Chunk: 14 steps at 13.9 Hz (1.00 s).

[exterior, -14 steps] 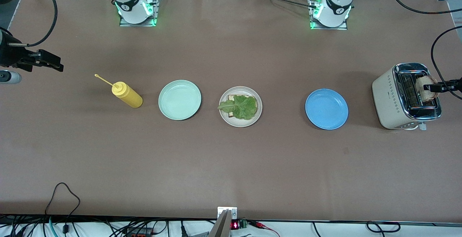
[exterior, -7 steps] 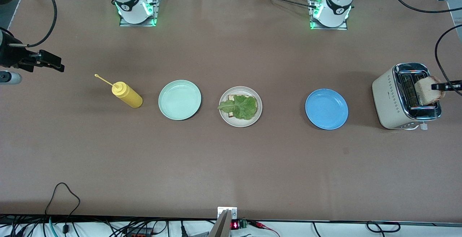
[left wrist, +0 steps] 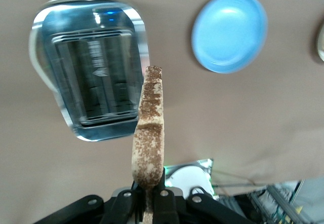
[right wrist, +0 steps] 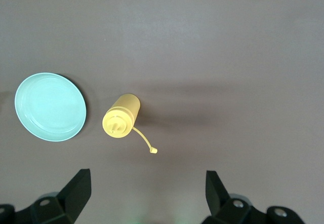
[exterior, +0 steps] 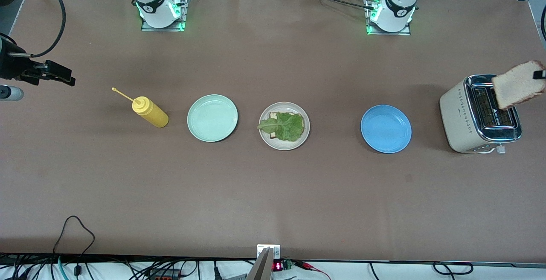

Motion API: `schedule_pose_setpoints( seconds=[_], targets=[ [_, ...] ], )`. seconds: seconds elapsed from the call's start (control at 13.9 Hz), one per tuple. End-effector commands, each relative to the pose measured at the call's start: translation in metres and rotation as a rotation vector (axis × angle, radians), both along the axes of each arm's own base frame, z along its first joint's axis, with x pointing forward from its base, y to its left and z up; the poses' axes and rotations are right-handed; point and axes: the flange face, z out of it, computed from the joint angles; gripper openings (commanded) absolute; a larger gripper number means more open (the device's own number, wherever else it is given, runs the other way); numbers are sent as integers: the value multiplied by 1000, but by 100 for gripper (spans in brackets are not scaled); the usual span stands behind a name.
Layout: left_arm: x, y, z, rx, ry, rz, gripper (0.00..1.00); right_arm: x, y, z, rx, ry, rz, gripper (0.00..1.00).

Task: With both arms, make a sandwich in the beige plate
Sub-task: 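Grasp the second bread slice with the left gripper and lift it, then lay the bread on the lettuce and release with the left gripper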

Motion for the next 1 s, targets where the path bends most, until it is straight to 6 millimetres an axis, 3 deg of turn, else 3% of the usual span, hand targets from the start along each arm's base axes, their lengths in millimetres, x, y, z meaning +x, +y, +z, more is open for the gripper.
schedule_pose_setpoints(
  seconds=[0.0, 0.22, 0.43, 0.72, 0.93],
  targets=[
    [19, -64, -2, -147, -6, -95, 2, 2, 0, 4, 13, -17, -17, 100],
    [40, -155, -24, -180, 10, -89, 2, 2, 1, 5, 13, -20, -16, 100],
    [48, -230, -36, -129, 10, -70, 1, 2, 0, 5, 13, -19, -19, 100],
    [59, -314, -54, -98, -62, -37, 1, 2, -1, 6, 13, -20, -16, 100],
    [72, -366, -102, -163, -89, -16, 0, 1, -1, 7, 13, -22, -16, 100]
  ],
)
